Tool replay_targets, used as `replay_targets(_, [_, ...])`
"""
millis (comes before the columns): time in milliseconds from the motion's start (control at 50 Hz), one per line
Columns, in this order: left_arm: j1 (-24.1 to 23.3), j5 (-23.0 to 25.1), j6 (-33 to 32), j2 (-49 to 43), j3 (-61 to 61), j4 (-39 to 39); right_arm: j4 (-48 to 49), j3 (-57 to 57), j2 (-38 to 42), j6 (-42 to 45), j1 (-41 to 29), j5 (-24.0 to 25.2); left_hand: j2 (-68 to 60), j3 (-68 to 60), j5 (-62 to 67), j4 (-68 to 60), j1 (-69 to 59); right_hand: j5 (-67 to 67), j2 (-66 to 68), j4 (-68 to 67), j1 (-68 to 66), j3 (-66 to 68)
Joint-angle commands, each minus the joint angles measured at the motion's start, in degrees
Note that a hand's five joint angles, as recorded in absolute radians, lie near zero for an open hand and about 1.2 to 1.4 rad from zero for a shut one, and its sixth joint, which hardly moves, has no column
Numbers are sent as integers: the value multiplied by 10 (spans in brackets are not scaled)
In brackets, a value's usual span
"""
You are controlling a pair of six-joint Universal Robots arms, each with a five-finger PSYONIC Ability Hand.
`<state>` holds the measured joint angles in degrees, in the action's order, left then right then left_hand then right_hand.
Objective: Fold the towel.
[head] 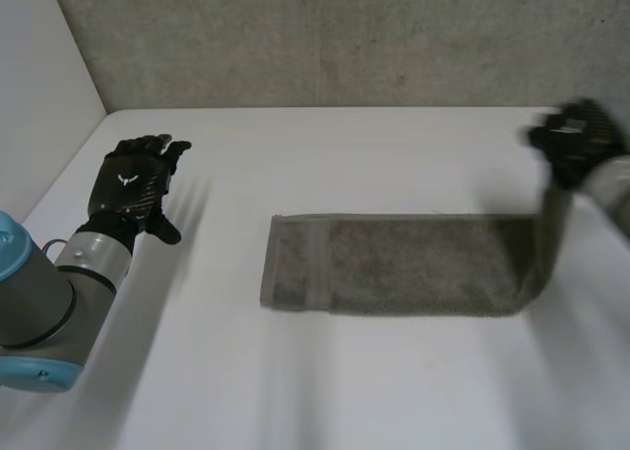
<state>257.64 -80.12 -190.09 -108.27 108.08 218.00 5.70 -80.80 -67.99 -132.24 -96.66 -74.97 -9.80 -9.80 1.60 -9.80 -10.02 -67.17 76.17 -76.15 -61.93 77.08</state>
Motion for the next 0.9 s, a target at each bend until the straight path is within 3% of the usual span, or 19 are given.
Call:
replay_targets(20, [0, 0, 0, 1, 3, 1, 33, 52, 89, 13, -246, -3, -6, -6, -12, -6, -4, -28, 38, -38, -181, 29])
replay_targets(160, [-4, 1, 0, 0, 4, 1, 63, 65, 203, 61, -366, -2, -6, -6, -12, -6, -4, -28, 38, -38, -181, 29])
replay_targets(300, [-8, 2, 0, -1, 2, 1, 87, 56, 225, 66, -391, 5, -6, -6, -12, -6, -4, -28, 38, -38, -181, 29])
replay_targets(320, [-8, 2, 0, -1, 2, 1, 90, 54, 220, 61, -388, 2, -6, -6, -12, -6, -4, 111, -101, 101, -41, -110])
replay_targets(340, [-8, 3, 0, -1, 0, 1, 90, 54, 220, 61, -388, 2, -4, -4, -14, -4, -2, 112, -102, 102, -40, -111])
replay_targets(360, [-8, 3, 0, -1, 0, 1, 92, 53, 215, 56, -384, -5, -4, -4, -14, -4, -2, 580, -570, 570, 428, -579])
replay_targets(380, [-10, 3, 0, -2, -3, 1, 92, 53, 215, 56, -384, -5, -4, -4, -14, -4, -2, 585, -575, 575, 433, -584])
replay_targets(400, [-18, 4, 0, -2, -8, 1, 89, 49, 205, 52, -383, -10, -4, -4, -14, -4, -2, 672, -662, 662, 519, -671])
replay_targets(440, [-31, 4, 0, -3, -17, 1, 87, 38, 179, 44, -380, -17, -4, -4, -14, -4, -2, 672, -662, 662, 519, -671])
replay_targets(500, [-63, 1, 1, -8, -39, 1, 97, -32, 80, -21, -329, -21, -4, -4, -14, -4, -2, 672, -662, 662, 519, -671])
replay_targets(560, [-93, 0, 1, -13, -59, 1, 100, -57, 52, -56, -306, -19, -6, -6, -12, -6, -4, 672, -662, 662, 519, -671])
replay_targets(640, [-143, -1, -1, -47, -102, 1, 97, -137, -11, -172, -220, -18, -13, -13, -5, -13, -10, 672, -662, 662, 519, -671])
replay_targets(800, [-211, -5, -4, -142, -171, -8, 92, -224, -14, -217, -117, -9, -19, -19, 1, -19, -17, 672, -662, 662, 519, -671])
replay_targets(900, [-245, -36, -6, -215, -212, -13, 99, -246, -7, -211, -86, 5, -28, -28, 10, -28, -25, 617, -607, 607, 465, -616])
